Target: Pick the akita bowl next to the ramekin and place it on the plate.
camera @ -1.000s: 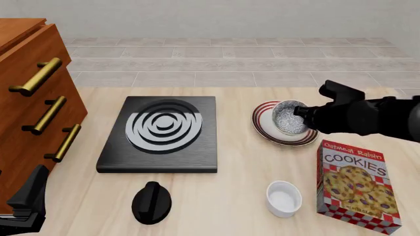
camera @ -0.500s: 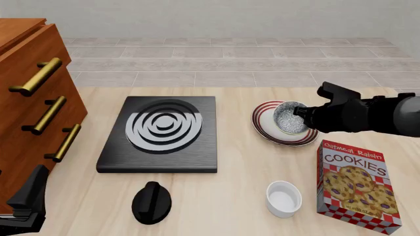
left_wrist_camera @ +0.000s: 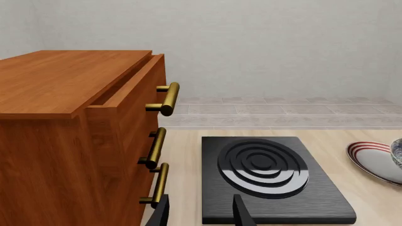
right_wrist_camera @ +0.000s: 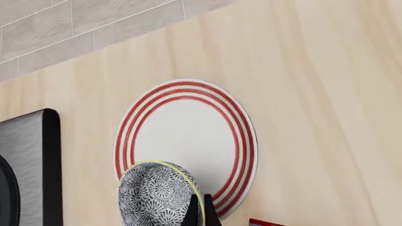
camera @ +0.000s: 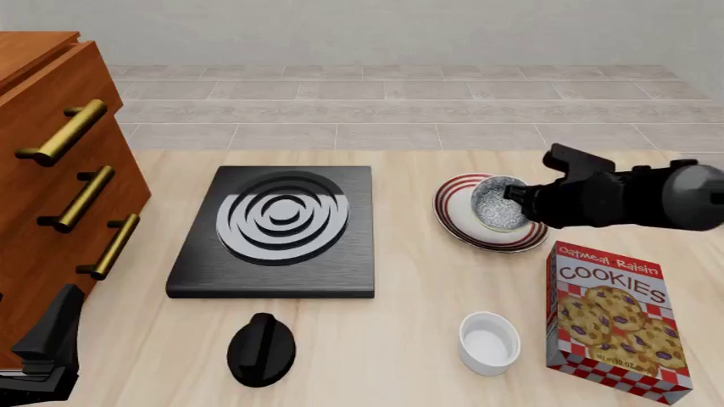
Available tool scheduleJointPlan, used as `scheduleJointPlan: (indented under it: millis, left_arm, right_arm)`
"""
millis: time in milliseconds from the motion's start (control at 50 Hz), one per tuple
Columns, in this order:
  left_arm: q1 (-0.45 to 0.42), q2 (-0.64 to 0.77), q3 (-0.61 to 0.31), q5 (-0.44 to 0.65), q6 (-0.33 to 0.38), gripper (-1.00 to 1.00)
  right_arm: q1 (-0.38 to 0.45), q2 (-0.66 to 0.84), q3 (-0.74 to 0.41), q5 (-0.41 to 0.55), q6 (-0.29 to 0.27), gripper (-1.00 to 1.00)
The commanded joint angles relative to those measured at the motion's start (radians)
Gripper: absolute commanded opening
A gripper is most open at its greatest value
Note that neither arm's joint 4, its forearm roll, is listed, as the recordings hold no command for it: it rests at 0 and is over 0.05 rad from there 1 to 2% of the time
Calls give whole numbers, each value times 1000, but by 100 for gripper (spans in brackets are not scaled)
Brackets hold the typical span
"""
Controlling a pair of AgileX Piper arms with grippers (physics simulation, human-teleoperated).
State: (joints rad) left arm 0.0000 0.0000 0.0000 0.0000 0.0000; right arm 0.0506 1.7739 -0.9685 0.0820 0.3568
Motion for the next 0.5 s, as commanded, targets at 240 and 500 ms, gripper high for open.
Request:
scheduleJointPlan:
  millis: [240,500]
  left_arm:
    - [0,0,0,0,0,100]
    - [0,0,0,0,0,100]
  right_arm:
    - [-4,67,-45,-26,-9,-100]
    - [-10,105,-71,-37,-12,-100]
